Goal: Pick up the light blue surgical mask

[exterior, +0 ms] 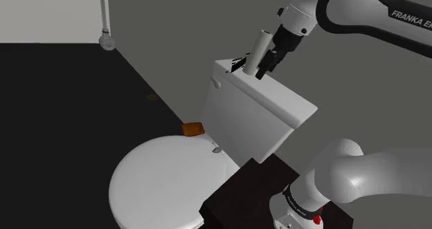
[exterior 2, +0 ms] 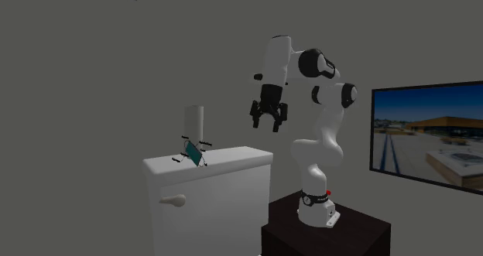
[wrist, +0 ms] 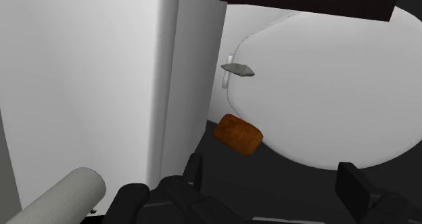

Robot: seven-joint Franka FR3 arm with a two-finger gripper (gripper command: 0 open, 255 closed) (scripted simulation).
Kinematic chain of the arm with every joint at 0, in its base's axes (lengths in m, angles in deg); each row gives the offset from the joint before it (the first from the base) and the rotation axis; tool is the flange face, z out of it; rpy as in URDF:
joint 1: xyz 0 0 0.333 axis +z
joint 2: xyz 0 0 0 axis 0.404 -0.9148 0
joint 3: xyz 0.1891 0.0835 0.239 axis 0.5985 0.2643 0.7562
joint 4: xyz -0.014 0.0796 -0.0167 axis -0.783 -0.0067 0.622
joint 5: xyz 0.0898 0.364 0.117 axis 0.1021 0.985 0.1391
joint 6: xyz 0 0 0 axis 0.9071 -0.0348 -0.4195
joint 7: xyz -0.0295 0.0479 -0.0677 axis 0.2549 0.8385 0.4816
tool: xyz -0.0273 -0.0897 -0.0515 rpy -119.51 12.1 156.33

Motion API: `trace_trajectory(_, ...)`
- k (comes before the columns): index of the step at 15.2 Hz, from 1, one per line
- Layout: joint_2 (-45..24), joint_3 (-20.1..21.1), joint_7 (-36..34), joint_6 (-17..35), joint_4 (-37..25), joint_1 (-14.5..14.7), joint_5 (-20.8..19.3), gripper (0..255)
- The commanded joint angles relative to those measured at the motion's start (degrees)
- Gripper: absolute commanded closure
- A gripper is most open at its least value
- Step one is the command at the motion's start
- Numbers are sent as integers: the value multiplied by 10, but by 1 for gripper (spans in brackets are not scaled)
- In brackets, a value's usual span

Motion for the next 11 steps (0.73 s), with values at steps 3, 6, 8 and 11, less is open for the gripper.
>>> trace_trajectory(3,-7,-35,76,22,7,9,-20,0)
trace_trajectory(6,-30,-88,190,55,5,23,-46,0)
trace_trajectory(8,-53,-122,265,77,-4,34,-59,0)
trace_trajectory(11,-97,-173,378,109,-29,54,-70,0)
